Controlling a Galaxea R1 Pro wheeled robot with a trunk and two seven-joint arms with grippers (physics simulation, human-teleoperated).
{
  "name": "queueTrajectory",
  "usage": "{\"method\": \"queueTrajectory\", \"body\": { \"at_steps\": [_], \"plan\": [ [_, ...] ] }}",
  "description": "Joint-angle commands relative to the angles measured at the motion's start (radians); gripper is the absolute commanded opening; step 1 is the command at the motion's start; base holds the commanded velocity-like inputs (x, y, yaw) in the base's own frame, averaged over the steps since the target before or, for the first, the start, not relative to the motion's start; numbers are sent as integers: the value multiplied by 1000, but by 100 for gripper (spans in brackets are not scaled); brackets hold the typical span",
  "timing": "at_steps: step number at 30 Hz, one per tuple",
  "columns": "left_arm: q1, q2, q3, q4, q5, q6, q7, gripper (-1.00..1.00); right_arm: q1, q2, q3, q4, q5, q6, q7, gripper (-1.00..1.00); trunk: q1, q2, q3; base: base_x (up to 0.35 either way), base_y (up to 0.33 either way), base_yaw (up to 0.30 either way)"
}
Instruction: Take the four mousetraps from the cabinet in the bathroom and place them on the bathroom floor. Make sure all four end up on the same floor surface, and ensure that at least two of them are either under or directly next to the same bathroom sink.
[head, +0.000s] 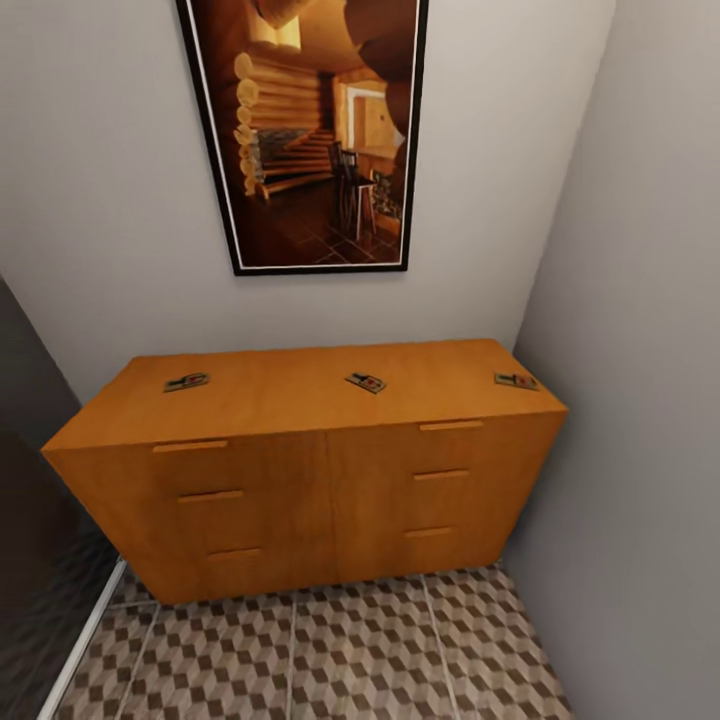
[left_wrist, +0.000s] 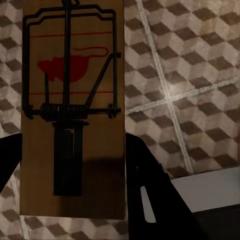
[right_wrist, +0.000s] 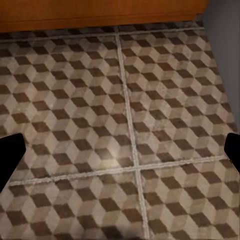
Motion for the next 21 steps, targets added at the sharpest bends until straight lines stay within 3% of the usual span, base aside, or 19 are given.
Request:
{"method": "queueTrajectory", "body": {
  "at_steps": [1,7,13,21],
  "plan": [
    [-1,-1,-9,3,0,-4,5,-100,0,0,3,1,6,-1,-8,100,0,0,-1,228,-185,247],
    [-1,-1,-9,3,0,-4,5,-100,0,0,3,1,6,-1,-8,100,0,0,-5,221,-121,247],
    [-1,-1,-9,3,0,-4,5,-100,0,0,3,1,6,-1,-7,100,0,0,-8,64,-27,238],
    [-1,-1,-9,3,0,-5,4,-100,0,0,3,0,6,-1,-6,100,0,0,-9,3,-1,46]
  ]
}}
